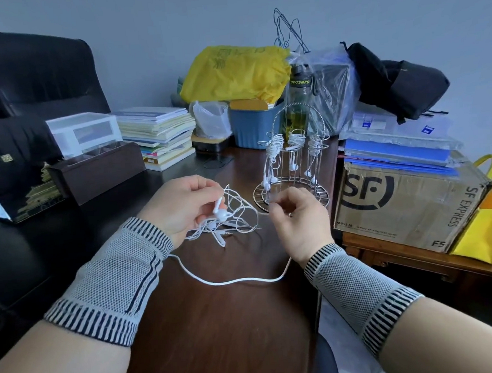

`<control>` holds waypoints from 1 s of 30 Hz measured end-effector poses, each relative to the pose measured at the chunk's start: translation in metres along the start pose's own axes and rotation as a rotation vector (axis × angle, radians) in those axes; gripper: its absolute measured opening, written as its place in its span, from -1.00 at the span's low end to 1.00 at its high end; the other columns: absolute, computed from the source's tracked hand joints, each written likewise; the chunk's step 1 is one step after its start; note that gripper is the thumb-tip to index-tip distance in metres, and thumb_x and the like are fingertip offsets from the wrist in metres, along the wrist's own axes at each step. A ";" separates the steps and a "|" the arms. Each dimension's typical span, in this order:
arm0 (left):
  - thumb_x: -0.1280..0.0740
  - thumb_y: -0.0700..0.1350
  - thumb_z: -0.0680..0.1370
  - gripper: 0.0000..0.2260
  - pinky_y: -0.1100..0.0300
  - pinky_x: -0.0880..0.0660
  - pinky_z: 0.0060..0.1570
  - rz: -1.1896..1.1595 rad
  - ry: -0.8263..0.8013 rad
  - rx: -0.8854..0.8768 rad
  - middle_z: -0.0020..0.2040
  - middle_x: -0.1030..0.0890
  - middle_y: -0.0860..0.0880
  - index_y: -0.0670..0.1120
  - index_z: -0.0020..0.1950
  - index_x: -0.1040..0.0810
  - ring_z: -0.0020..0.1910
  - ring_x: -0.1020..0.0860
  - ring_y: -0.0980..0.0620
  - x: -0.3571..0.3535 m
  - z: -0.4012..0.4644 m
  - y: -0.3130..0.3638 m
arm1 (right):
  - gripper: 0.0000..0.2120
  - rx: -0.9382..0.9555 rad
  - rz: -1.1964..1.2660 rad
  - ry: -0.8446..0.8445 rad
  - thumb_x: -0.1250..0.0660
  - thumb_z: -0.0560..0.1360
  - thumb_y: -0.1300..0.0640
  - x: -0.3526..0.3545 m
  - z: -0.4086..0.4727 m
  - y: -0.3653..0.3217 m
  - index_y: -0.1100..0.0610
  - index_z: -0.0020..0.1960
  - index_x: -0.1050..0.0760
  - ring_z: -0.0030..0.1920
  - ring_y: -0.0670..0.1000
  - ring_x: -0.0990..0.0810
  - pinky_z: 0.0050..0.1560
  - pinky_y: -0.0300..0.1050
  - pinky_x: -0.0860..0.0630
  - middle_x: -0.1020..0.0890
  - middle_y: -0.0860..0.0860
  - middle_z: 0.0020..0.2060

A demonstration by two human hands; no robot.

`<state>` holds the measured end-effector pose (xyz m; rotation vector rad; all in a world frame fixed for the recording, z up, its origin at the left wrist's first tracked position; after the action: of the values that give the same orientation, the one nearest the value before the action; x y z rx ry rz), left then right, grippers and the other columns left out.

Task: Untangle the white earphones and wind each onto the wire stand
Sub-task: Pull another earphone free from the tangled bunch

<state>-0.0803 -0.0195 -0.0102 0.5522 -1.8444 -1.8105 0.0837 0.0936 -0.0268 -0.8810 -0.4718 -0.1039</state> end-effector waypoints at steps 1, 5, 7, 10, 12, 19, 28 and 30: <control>-0.36 -0.30 0.53 -0.89 0.22 -0.34 -0.36 0.026 0.008 -0.008 -0.35 -0.60 -0.09 -0.15 -0.17 -0.56 -0.28 -0.56 -0.01 -0.002 0.000 -0.001 | -0.82 -0.005 0.092 -0.048 -0.39 0.45 0.20 -0.002 -0.002 -0.005 -0.02 -0.28 -0.51 -0.21 -0.05 -0.55 -0.05 -0.18 -0.47 -0.60 -0.06 -0.27; -0.37 -0.33 0.48 -0.91 0.36 -0.34 -0.51 0.144 0.040 -0.089 -0.44 -0.59 0.00 -0.17 -0.18 -0.57 -0.53 -0.47 0.16 -0.015 -0.001 0.000 | -0.81 -0.052 0.368 -0.276 -0.47 0.42 0.17 -0.023 -0.013 -0.026 -0.02 -0.33 -0.57 -0.35 -0.13 -0.49 -0.16 -0.15 -0.49 -0.58 -0.11 -0.40; -0.40 -0.30 0.46 -0.92 0.36 -0.36 -0.49 0.200 0.069 -0.132 -0.42 -0.59 0.03 -0.13 -0.19 -0.59 -0.55 -0.45 0.19 -0.018 -0.001 0.001 | -0.85 -0.025 0.362 -0.334 -0.51 0.39 0.14 -0.029 -0.018 -0.031 -0.04 -0.27 -0.57 -0.38 -0.17 -0.47 -0.18 -0.19 -0.49 -0.57 -0.12 -0.39; -0.41 -0.29 0.45 -0.92 0.35 -0.36 -0.49 0.201 0.108 -0.144 -0.38 -0.59 -0.01 -0.12 -0.19 -0.59 -0.55 -0.46 0.20 -0.018 0.000 -0.001 | -0.84 0.019 0.249 -0.339 -0.52 0.37 0.11 -0.029 -0.021 -0.029 -0.08 -0.20 -0.55 -0.40 -0.18 -0.45 -0.16 -0.14 -0.52 -0.53 -0.13 -0.36; -0.41 -0.29 0.46 -0.93 0.35 -0.37 -0.51 0.183 0.125 -0.131 -0.35 -0.60 -0.04 -0.13 -0.18 -0.59 -0.54 -0.48 0.19 -0.017 0.000 -0.002 | -0.82 0.026 0.173 -0.347 -0.52 0.37 0.11 -0.028 -0.021 -0.028 -0.06 -0.13 -0.55 -0.38 -0.17 -0.44 -0.13 -0.14 -0.51 -0.51 -0.13 -0.33; -0.38 -0.34 0.49 -0.93 0.41 -0.37 -0.54 0.173 0.104 -0.167 -0.26 -0.64 -0.14 -0.19 -0.11 -0.56 -0.56 -0.50 0.21 -0.022 -0.009 0.009 | -0.88 0.139 -0.069 -0.240 -0.45 0.42 0.16 -0.021 -0.020 -0.032 0.02 -0.24 -0.53 -0.30 -0.13 -0.46 -0.15 -0.23 -0.41 -0.52 -0.13 -0.31; -0.35 -0.34 0.52 -0.91 0.21 -0.33 -0.37 -0.045 0.072 -0.035 -0.35 -0.60 -0.12 -0.16 -0.12 -0.53 -0.40 -0.49 -0.01 -0.014 -0.005 0.000 | -0.91 0.134 -0.091 -0.346 -0.42 0.46 0.13 -0.032 -0.026 -0.032 0.00 -0.20 -0.56 -0.26 -0.05 -0.56 -0.07 -0.12 -0.52 -0.61 -0.09 -0.31; -0.33 -0.34 0.54 -0.89 0.18 -0.33 -0.33 -0.077 0.100 -0.034 -0.43 -0.59 -0.07 -0.16 -0.14 -0.52 -0.41 -0.47 -0.01 -0.004 -0.002 0.003 | -0.97 0.104 -0.123 -0.380 -0.41 0.46 0.14 -0.032 -0.028 -0.024 0.03 -0.16 -0.61 -0.22 -0.04 -0.59 -0.04 -0.15 -0.53 -0.63 -0.07 -0.29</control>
<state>-0.0755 -0.0188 -0.0076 0.6977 -1.7450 -1.8254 0.0581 0.0540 -0.0390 -0.7701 -0.8794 -0.0235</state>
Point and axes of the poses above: each hand's wrist, its own z-axis towards the middle knuckle, its own x-axis out of the back of the hand, y = z × x, the point moved 8 cm from there along z, towards the middle knuckle
